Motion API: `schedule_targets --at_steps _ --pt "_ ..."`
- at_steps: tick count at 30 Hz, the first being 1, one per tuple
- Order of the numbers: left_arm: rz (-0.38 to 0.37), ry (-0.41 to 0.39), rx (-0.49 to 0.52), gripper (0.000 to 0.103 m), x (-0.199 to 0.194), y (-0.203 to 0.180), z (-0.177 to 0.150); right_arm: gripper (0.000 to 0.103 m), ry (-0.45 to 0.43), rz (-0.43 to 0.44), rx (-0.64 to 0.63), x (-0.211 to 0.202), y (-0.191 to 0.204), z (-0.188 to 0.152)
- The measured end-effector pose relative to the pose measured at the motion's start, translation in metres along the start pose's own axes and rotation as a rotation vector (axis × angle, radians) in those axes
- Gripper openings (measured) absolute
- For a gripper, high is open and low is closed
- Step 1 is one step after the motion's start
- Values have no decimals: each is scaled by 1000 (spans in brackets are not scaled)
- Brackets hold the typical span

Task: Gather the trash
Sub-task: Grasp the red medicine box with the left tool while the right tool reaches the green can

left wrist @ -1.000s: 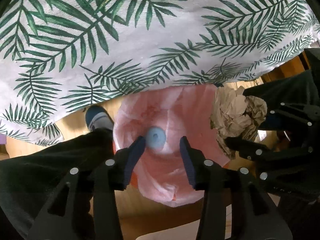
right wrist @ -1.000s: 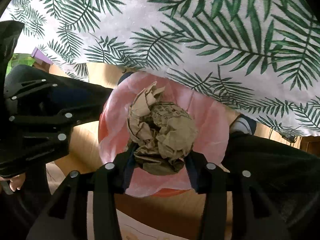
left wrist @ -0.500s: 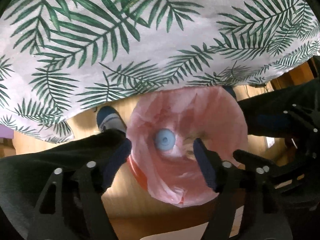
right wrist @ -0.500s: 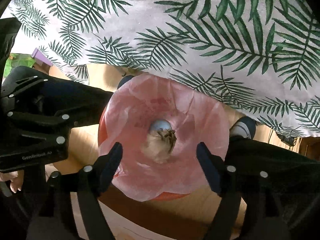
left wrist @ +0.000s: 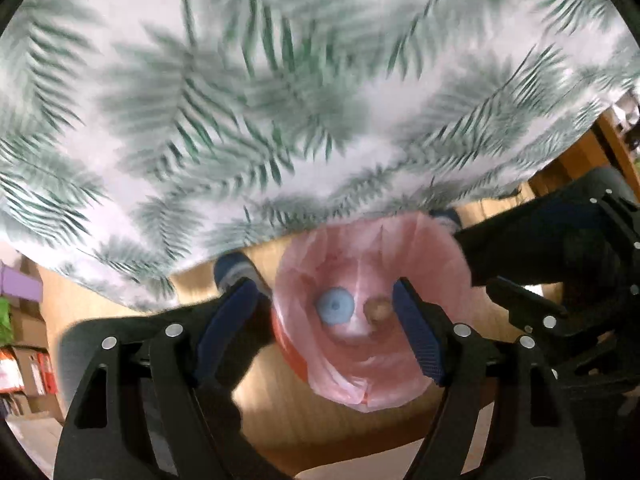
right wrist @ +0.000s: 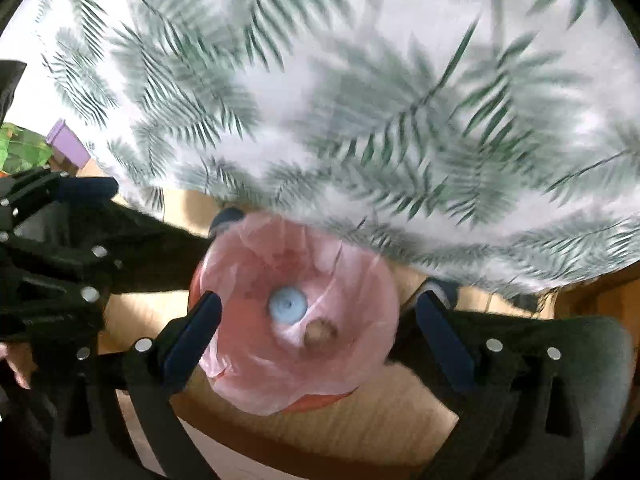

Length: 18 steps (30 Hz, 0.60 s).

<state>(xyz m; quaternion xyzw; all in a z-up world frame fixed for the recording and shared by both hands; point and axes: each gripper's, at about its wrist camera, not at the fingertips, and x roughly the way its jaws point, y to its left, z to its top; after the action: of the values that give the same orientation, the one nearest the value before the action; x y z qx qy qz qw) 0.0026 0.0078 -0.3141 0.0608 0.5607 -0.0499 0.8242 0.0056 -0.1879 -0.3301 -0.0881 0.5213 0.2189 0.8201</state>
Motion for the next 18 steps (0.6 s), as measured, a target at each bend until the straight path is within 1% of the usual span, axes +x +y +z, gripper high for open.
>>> schedule_targets --at_steps 1,3,7,8,9,11,12,15,18 --pt "4 -30 2 75 -17 0 3 97 -18 -5 -9 -9 1 2" --pt "22 -94 7 75 -49 2 11 97 -76 -26 -12 -42 3 9" --pt "53 -244 7 76 -122 13 38 97 -203 -35 51 -109 -1 35" --pt "57 -276 2 83 -136 17 45 97 -232 -32 63 -121 -3 40" --pt "58 -309 -4 86 -149 21 52 98 -272 -26 75 -135 -4 48" --pt "69 -375 -12 86 -175 28 70 98 -346 -21 85 -164 -4 63" --pt "72 -406 -12 86 -187 32 80 98 -382 -32 84 -177 -3 71" --pt "84 -447 -16 86 -203 37 101 98 -457 -63 72 -204 -2 92" --pt "78 -471 -25 87 -216 43 121 98 -494 -79 68 -216 -1 110"
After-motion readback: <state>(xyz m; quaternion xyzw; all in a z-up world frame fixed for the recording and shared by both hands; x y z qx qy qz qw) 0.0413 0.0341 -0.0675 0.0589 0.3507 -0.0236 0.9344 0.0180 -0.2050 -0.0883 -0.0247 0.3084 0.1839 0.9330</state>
